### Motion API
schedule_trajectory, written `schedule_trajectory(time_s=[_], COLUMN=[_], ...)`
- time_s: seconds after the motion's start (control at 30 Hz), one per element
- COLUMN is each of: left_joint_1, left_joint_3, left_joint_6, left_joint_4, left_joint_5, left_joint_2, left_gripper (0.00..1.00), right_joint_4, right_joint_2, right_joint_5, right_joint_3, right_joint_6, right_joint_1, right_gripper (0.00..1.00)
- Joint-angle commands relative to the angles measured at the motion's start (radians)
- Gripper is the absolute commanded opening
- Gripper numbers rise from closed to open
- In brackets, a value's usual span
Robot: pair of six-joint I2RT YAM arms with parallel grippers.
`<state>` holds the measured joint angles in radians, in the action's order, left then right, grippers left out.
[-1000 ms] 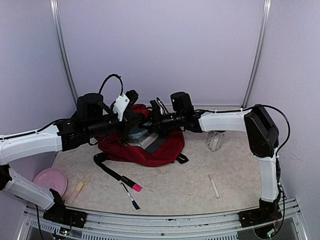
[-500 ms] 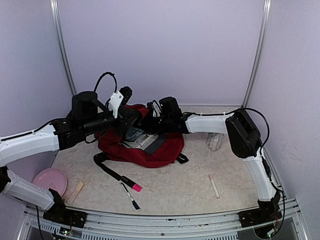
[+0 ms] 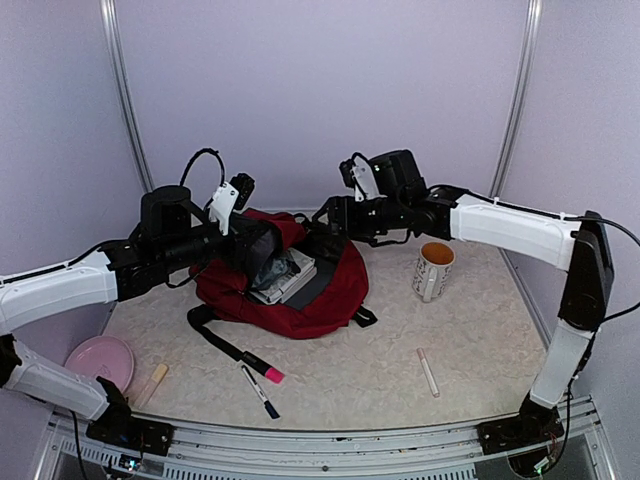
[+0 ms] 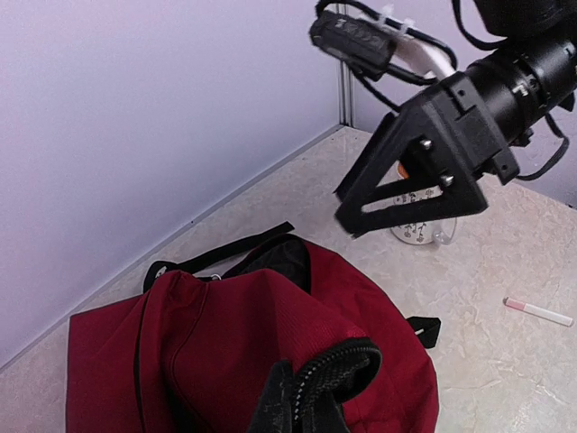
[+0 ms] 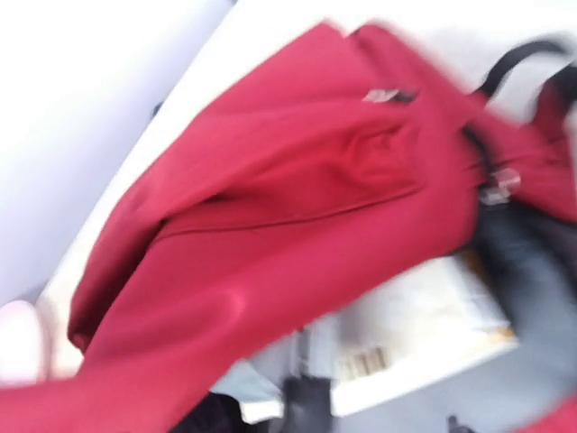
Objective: Pack the student bag
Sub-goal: Place the pencil case in the largest pocket of the bag, then pick up the largest pocket of the bag from the student bag.
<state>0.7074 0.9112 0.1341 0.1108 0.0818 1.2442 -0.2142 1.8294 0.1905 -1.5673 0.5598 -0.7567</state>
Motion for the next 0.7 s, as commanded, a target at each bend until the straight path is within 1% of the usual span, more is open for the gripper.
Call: schedule_trajectory(time_s=[0.0, 0.07, 0.17, 0.27, 0.33, 0.4, 0.5, 0.53, 0.57, 0.67], left_joint_1=[-0.003, 0.004, 0.020, 0.033, 0.041, 0.051, 0.073, 0.081, 0.088, 0.103], left_joint_3=[-0.007, -0.011, -0.011, -0.006, -0.003, -0.002, -0.007, -0.010, -0.014, -0.013], left_joint_6=[-0.004, 0.001, 0.009, 0.010, 0.013, 0.017, 0.032, 0.041, 0.047, 0.036], left_joint_4=[-0.014, -0.019, -0.022, -0.025, -0.031, -0.039, -0.058, -0.062, -0.065, -0.054], left_joint_5=[-0.018, -0.013, -0.013, -0.013, -0.015, -0.019, -0.021, -0.020, -0.017, 0.014], left_joint_2=[0.000, -0.002, -0.002, 0.002, 0.004, 0.001, -0.009, -0.012, -0.015, -0.010], left_gripper=[0.00, 0.00, 0.00, 0.00, 0.00, 0.00, 0.00, 0.00, 0.00, 0.00], right_joint_4=[-0.157, -0.173, -0.190, -0.150, -0.121, -0.078, 0.001, 0.015, 0.031, 0.071], right_joint_2=[-0.108, -0.132, -0.095, -0.026, 0.023, 0.068, 0.110, 0.124, 0.135, 0.157], right_joint_5=[-0.241, -0.300, -0.267, -0.154, -0.107, -0.062, 0.017, 0.039, 0.055, 0.086], right_joint_3=[0.168, 0.239, 0.289, 0.314, 0.311, 0.309, 0.304, 0.298, 0.291, 0.285], right_joint_6=[-0.055, -0.033, -0.018, -0.012, -0.010, -0.005, 0.000, 0.001, 0.002, 0.010], right_joint_1=[0.015, 0.025, 0.041, 0.052, 0.055, 0.057, 0.061, 0.065, 0.069, 0.095], right_gripper=[0.82, 0.82, 0.85, 0.86, 0.86, 0.82, 0.70, 0.63, 0.53, 0.15])
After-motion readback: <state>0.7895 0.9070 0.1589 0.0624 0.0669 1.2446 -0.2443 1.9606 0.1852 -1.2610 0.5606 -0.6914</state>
